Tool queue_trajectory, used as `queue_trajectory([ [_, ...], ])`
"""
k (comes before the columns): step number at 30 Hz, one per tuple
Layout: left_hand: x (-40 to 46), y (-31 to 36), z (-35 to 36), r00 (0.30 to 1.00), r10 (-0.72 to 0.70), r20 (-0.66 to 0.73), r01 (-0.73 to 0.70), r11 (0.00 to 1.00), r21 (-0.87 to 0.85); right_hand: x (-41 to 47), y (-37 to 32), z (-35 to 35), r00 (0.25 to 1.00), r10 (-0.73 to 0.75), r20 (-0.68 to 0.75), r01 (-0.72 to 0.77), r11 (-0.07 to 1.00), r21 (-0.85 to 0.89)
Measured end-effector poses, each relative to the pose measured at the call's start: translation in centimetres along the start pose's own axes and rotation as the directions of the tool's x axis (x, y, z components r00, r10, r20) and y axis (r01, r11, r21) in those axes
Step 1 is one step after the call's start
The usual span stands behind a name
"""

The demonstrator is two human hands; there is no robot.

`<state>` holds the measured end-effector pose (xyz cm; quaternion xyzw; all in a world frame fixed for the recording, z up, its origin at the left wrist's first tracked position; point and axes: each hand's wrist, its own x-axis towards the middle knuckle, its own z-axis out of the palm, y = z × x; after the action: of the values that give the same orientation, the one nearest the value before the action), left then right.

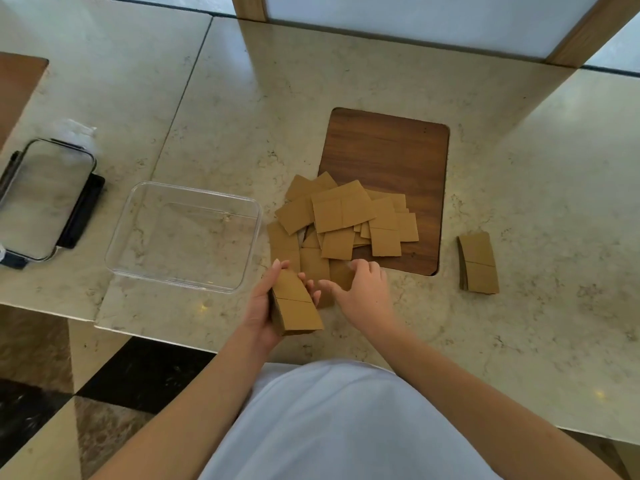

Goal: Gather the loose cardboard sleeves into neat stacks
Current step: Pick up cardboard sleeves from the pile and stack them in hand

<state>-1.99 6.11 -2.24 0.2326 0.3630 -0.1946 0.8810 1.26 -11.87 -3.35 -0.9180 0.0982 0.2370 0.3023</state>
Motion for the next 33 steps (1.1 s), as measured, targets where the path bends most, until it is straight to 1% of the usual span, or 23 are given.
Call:
queue_trajectory([
  [2,0.1,0.0,-0.3,0.999,-0.002,0.033,0.002,1.0,-0.017,-0.5,0.5,0.1,0.999,-0.03,-0.038,0.027,0.997,-0.072],
  [4,0.2,-0.1,-0.3,0.998,-0.003,0.059,0.005,1.0,-0.023,-0.8,1.0,0.2,0.997,-0.058,-0.045,0.047,0.972,-0.229],
  [5,0.2,-0.1,-0.2,0.998,-0.005,0.066,0.007,1.0,-0.023,-0.8,1.1,0.2,0.998,-0.047,-0.034,0.036,0.961,-0.276],
  [6,0.1,-0.1,-0.2,0.997,-0.009,0.074,0.011,1.0,-0.019,-0.8,1.2,0.1,1.0,-0.019,-0.022,0.012,0.958,-0.286],
  [9,0.0,0.0,0.0,0.992,-0.03,0.119,0.03,1.0,0.003,-0.6,1.5,-0.4,0.997,0.061,0.036,-0.052,0.977,-0.206],
  [11,-0.1,0.1,0.1,0.988,-0.06,0.14,0.056,0.998,0.03,-0.6,2.1,-1.2,0.99,0.076,0.118,-0.072,0.997,-0.038],
  [13,0.0,-0.1,0.2,0.986,-0.085,0.144,0.073,0.993,0.09,-1.1,2.6,-2.3,0.973,0.101,0.206,-0.132,0.981,0.145],
  [14,0.0,-0.3,0.3,0.987,-0.094,0.129,0.078,0.989,0.13,-1.5,2.9,-3.1,0.969,0.106,0.223,-0.148,0.972,0.183],
  [16,0.2,-0.9,0.8,0.994,-0.087,0.069,0.07,0.975,0.212,-2.4,3.2,-4.5,0.978,0.091,0.187,-0.127,0.973,0.193],
  [18,0.6,-1.5,1.4,0.998,-0.063,0.022,0.055,0.967,0.248,-3.5,2.7,-5.6,0.993,0.051,0.108,-0.076,0.966,0.247],
  [20,0.8,-2.0,2.0,0.998,-0.058,0.012,0.053,0.965,0.255,-4.9,1.7,-6.3,0.999,-0.032,0.012,0.026,0.945,0.327],
  [22,1.0,-2.2,2.5,0.998,-0.067,0.013,0.061,0.964,0.258,-5.8,0.5,-6.6,0.982,-0.142,-0.127,0.172,0.948,0.267],
  [23,1.0,-2.3,2.8,0.998,-0.062,0.011,0.057,0.962,0.266,-5.9,-0.1,-6.8,0.97,-0.176,-0.169,0.211,0.953,0.218],
  [24,1.0,-2.3,3.1,0.999,-0.049,0.002,0.046,0.955,0.293,-5.8,-0.5,-6.9,0.966,-0.194,-0.172,0.225,0.958,0.18],
  [26,1.0,-2.6,4.0,1.0,0.001,-0.03,0.011,0.923,0.384,-5.6,-1.4,-6.9,0.967,-0.231,-0.111,0.243,0.964,0.105],
  [28,1.1,-2.9,5.1,0.998,0.049,-0.05,-0.019,0.877,0.481,-5.4,-2.5,-6.5,0.969,-0.248,-0.009,0.248,0.969,0.001],
  [30,1.3,-3.0,6.2,0.999,0.045,-0.027,-0.024,0.854,0.519,-5.1,-3.4,-6.0,0.967,-0.243,0.083,0.248,0.966,-0.065],
  [31,1.2,-3.0,6.3,1.0,0.028,0.003,-0.025,0.863,0.505,-5.0,-3.7,-5.8,0.962,-0.244,0.122,0.251,0.967,-0.047],
  [32,1.3,-2.8,6.6,1.0,0.007,0.027,-0.019,0.878,0.479,-4.7,-3.8,-6.0,0.961,-0.222,0.166,0.222,0.975,0.02],
  [33,1.5,-2.6,6.6,0.999,-0.015,0.046,-0.007,0.894,0.449,-4.1,-3.6,-6.4,0.957,-0.183,0.224,0.159,0.98,0.12],
])
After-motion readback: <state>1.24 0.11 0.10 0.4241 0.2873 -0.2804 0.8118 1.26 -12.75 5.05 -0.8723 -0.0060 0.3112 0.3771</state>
